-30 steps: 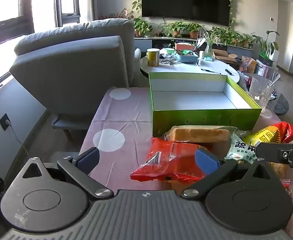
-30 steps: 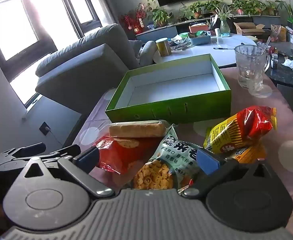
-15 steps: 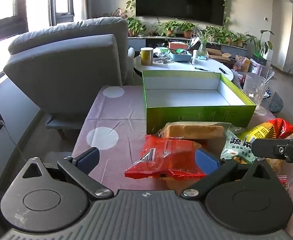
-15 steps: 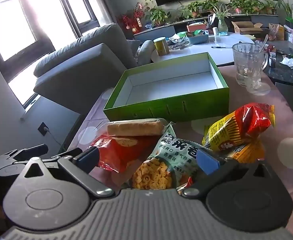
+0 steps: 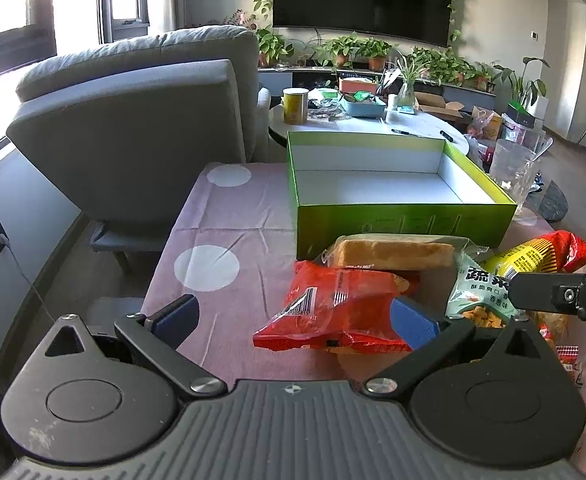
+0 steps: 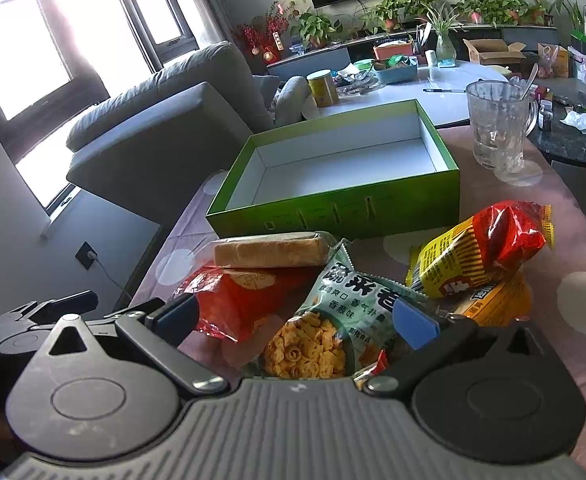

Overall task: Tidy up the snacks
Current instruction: 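Move the left tool toward the red chip bag in front of the box, then grasp the red chip bag with the left tool, then carry the red chip bag into the green box and open the left tool, then grasp the wrapped bread loaf with the left tool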

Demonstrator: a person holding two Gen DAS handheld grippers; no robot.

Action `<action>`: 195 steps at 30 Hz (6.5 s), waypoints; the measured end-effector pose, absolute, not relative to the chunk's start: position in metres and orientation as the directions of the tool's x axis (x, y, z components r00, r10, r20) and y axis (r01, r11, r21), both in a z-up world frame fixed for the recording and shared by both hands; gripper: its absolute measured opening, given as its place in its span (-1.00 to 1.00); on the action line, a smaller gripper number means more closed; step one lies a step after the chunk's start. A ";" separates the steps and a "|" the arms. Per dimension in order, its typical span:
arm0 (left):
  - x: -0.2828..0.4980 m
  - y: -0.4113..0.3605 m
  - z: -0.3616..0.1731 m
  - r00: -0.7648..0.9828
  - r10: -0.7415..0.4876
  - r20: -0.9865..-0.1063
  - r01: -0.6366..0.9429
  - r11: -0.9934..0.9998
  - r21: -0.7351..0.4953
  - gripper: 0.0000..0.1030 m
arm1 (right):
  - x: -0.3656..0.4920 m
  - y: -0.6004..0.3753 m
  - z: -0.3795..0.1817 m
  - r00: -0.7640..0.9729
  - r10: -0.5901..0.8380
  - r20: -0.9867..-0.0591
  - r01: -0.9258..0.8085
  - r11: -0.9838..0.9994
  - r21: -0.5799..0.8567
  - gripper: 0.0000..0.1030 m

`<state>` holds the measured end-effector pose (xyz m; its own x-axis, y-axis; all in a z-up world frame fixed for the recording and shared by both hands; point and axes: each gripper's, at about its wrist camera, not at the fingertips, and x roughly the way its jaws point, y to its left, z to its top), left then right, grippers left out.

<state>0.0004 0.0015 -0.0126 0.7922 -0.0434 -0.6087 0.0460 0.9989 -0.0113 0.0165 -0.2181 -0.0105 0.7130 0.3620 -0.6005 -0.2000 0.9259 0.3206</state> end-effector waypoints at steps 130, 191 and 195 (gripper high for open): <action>-0.005 -0.010 0.023 0.745 -0.405 -0.529 0.365 0.913 -0.184 0.55 | 0.044 -0.182 0.017 0.480 0.626 -0.615 -0.292 0.775 0.560 0.29; 0.140 0.010 -0.003 0.740 -0.345 -0.578 0.267 0.939 -0.218 0.58 | 0.162 -0.233 0.006 0.623 0.538 -0.568 -0.218 0.817 0.534 0.33; 0.121 0.014 -0.003 0.744 -0.342 -0.573 0.257 0.939 -0.227 0.64 | 0.146 -0.238 0.005 0.618 0.536 -0.576 -0.224 0.822 0.524 0.33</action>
<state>0.1209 0.0137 -0.0029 0.7444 -0.3422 -0.5733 0.2568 0.9394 -0.2272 0.1457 -0.2382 0.0048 0.6178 0.5356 -0.5756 -0.2237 0.8216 0.5244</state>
